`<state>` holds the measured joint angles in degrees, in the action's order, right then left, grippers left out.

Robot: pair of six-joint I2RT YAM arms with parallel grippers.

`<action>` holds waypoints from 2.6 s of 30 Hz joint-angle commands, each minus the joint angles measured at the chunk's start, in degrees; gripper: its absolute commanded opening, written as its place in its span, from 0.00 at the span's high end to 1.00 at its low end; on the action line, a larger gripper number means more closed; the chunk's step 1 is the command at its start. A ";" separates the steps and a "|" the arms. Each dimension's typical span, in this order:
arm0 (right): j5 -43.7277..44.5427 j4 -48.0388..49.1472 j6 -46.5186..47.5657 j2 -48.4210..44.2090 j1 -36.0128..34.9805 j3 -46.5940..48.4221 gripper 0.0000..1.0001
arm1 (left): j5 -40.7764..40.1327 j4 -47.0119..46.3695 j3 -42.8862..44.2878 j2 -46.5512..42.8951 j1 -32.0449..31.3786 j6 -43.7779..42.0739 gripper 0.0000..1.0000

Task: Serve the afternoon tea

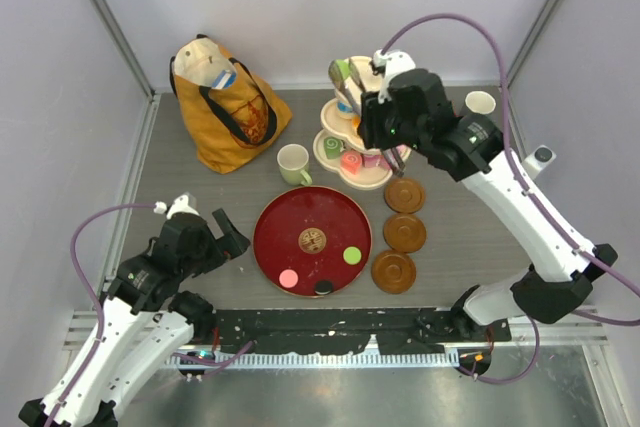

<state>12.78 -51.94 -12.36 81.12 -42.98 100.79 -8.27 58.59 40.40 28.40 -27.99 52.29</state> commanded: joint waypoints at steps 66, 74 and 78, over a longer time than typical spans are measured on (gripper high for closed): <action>-20.75 12.21 -3.63 -8.26 -21.96 -38.47 0.42 | 0.71 1.44 0.03 -2.04 0.13 2.29 0.00; -22.56 12.84 -6.01 -4.49 -26.98 -41.82 0.42 | 1.42 1.09 -0.50 -1.69 0.21 2.46 0.00; -15.33 9.58 -6.10 -2.20 -27.68 -40.94 0.42 | 1.42 0.92 -0.68 -1.77 0.13 2.46 0.00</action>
<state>-7.60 -42.13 -17.06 77.30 -70.15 58.48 -7.33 59.99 39.97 26.72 -27.99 54.08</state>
